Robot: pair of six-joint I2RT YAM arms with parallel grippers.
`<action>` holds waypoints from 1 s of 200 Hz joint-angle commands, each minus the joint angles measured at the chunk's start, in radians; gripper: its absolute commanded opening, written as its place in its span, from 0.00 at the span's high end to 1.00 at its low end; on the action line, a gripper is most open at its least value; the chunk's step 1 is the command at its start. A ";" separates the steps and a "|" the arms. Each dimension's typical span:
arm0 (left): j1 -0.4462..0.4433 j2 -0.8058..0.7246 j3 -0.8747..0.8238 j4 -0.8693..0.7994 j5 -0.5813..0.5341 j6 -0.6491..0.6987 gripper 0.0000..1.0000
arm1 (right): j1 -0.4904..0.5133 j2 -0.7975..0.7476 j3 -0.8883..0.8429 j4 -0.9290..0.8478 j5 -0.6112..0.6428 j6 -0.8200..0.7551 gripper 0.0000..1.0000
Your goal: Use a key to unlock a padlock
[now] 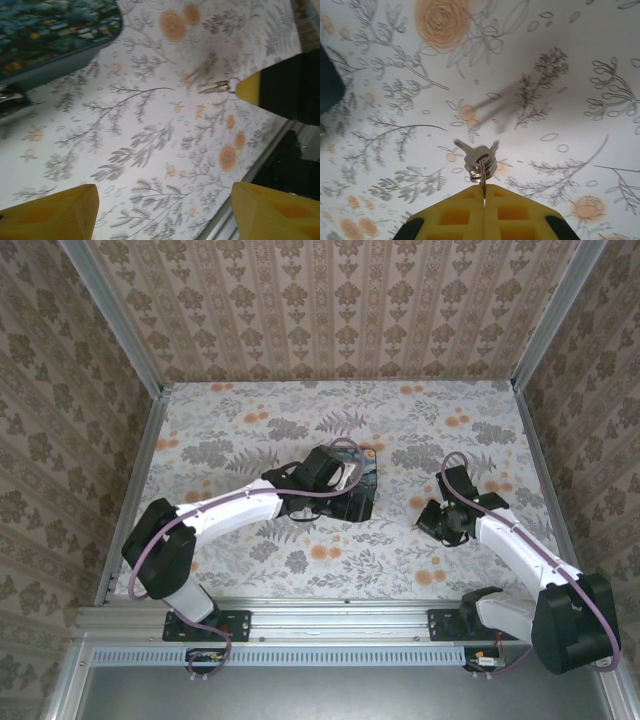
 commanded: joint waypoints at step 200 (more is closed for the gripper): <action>0.033 0.174 -0.191 0.838 0.184 -0.493 0.35 | 0.116 -0.047 0.151 0.244 -0.302 0.259 0.98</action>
